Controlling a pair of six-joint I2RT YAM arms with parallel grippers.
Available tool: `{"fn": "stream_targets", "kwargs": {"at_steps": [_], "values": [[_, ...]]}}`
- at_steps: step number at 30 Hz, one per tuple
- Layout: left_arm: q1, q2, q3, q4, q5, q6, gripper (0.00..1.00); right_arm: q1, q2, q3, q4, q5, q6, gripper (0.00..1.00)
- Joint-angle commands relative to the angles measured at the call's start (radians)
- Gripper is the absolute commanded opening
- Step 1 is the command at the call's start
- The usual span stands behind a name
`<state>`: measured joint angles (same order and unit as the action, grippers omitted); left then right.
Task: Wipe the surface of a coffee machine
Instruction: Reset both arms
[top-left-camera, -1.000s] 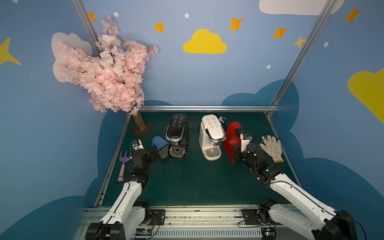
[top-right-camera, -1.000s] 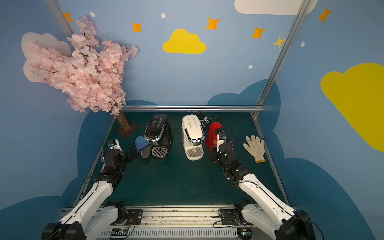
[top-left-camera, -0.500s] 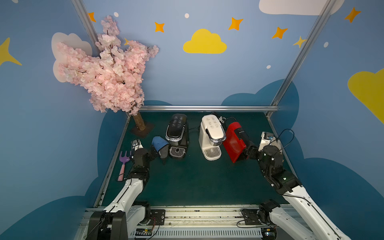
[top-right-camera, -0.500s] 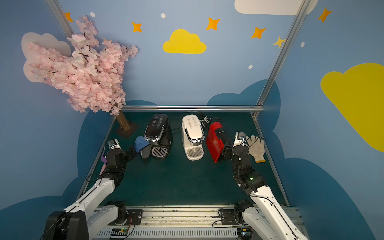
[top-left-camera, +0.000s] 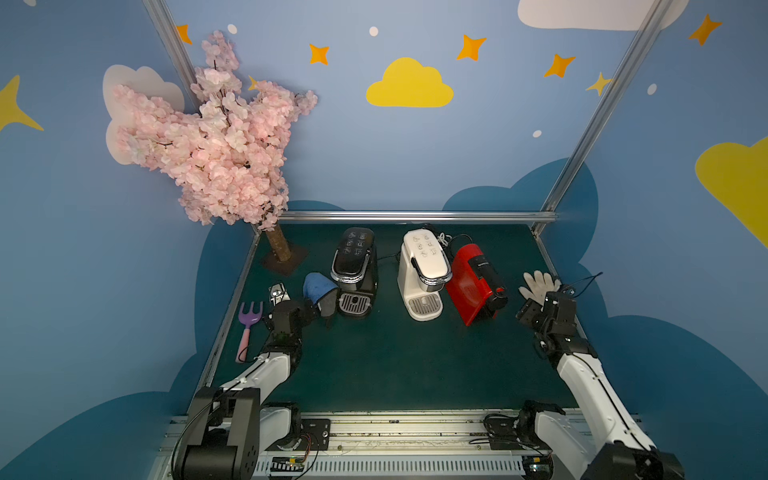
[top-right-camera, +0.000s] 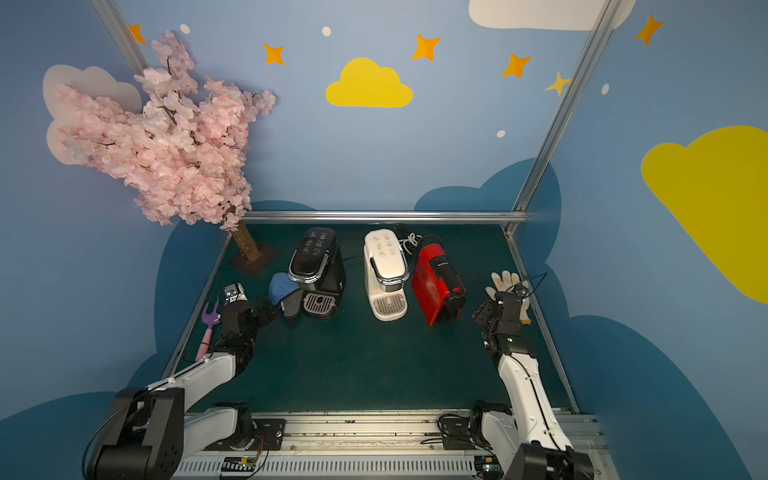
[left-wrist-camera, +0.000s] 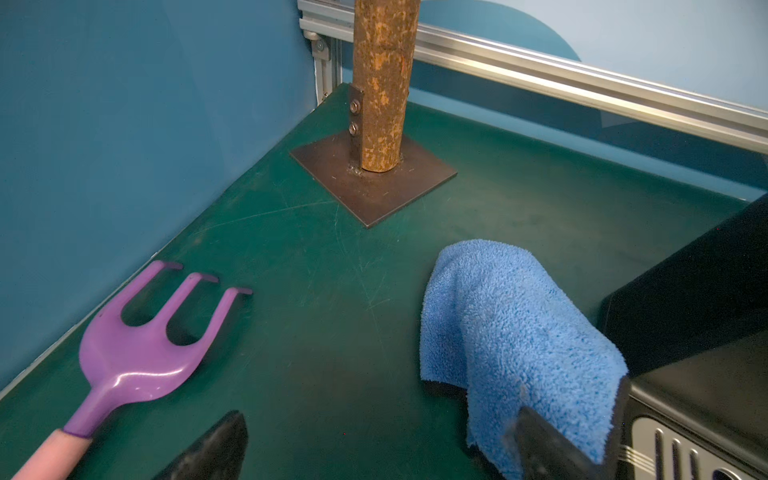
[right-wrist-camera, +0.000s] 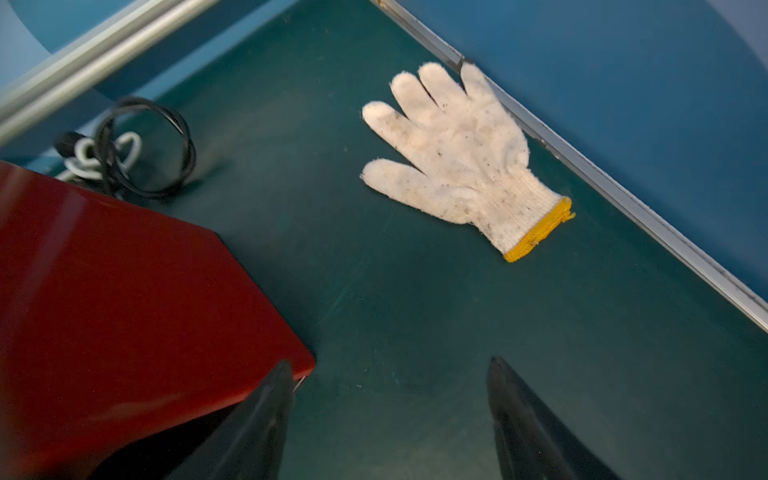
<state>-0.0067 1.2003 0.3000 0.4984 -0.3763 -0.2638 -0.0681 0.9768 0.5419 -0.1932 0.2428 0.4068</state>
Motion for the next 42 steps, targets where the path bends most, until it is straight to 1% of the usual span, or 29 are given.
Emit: {"fn": "stream_targets", "kwargs": {"at_steps": [1,2,5,7,8,10,11,14,17,20,22,23,24,26,27,28,30,33,34,36,37,39,41,42], "values": [[0.004,0.044,0.029,0.075,0.025,0.042,1.0,0.006,0.068,-0.003,0.143,0.125,-0.049,0.75],[0.003,0.057,0.035,0.083,0.029,0.049,1.0,0.006,0.087,-0.011,0.184,0.155,-0.055,0.76],[0.003,0.085,0.054,0.091,0.043,0.068,1.0,0.006,0.134,-0.076,0.375,0.174,-0.121,0.76],[0.003,0.102,0.058,0.11,0.039,0.082,1.0,0.006,0.158,-0.143,0.536,0.135,-0.186,0.76],[0.002,0.106,0.057,0.128,0.038,0.092,1.0,0.004,0.168,-0.171,0.605,0.091,-0.223,0.76],[0.004,0.111,0.052,0.152,0.038,0.107,1.0,0.005,0.183,-0.201,0.668,0.025,-0.262,0.76],[0.003,0.114,0.05,0.162,0.039,0.111,1.0,0.005,0.184,-0.206,0.679,0.015,-0.253,0.76],[0.003,0.13,0.05,0.192,0.049,0.122,1.0,0.005,0.181,-0.211,0.694,-0.026,-0.296,0.76],[0.003,0.165,0.061,0.225,0.055,0.141,1.0,0.003,0.206,-0.181,0.662,-0.027,-0.303,0.76],[0.003,0.208,0.08,0.238,0.057,0.161,1.0,0.006,0.232,-0.149,0.635,-0.066,-0.314,0.76],[0.004,0.265,0.073,0.314,0.052,0.159,1.0,0.006,0.25,-0.138,0.636,-0.09,-0.289,0.76],[0.001,0.298,0.067,0.381,0.067,0.185,1.0,0.005,0.26,-0.146,0.667,-0.107,-0.27,0.76],[0.002,0.303,0.074,0.375,0.096,0.196,1.0,0.006,0.273,-0.156,0.703,-0.128,-0.263,0.76],[0.001,0.299,0.094,0.318,0.143,0.203,1.0,0.011,0.33,-0.188,0.832,-0.15,-0.273,0.76],[0.0,0.306,0.097,0.321,0.159,0.211,1.0,0.012,0.367,-0.203,0.918,-0.157,-0.259,0.76],[0.001,0.316,0.096,0.332,0.171,0.221,1.0,0.014,0.386,-0.208,0.955,-0.19,-0.269,0.76],[0.0,0.343,0.08,0.398,0.18,0.226,1.0,0.033,0.418,-0.193,0.943,-0.241,-0.327,0.75],[-0.001,0.381,0.05,0.487,0.182,0.23,1.0,0.042,0.508,-0.198,1.063,-0.27,-0.355,0.75],[0.0,0.379,0.05,0.484,0.181,0.23,1.0,0.046,0.522,-0.19,1.073,-0.269,-0.362,0.76],[0.0,0.377,0.053,0.475,0.182,0.225,1.0,0.062,0.528,-0.169,1.037,-0.245,-0.37,0.77],[0.001,0.378,0.052,0.479,0.18,0.228,1.0,0.068,0.521,-0.159,1.011,-0.23,-0.36,0.87],[0.0,0.378,0.053,0.475,0.181,0.227,1.0,0.07,0.499,-0.134,0.929,-0.216,-0.347,0.91],[0.001,0.378,0.051,0.474,0.182,0.227,1.0,0.076,0.488,-0.113,0.858,-0.208,-0.364,0.91],[0.001,0.378,0.051,0.476,0.182,0.227,1.0,0.08,0.49,-0.115,0.864,-0.202,-0.367,0.92]]}}
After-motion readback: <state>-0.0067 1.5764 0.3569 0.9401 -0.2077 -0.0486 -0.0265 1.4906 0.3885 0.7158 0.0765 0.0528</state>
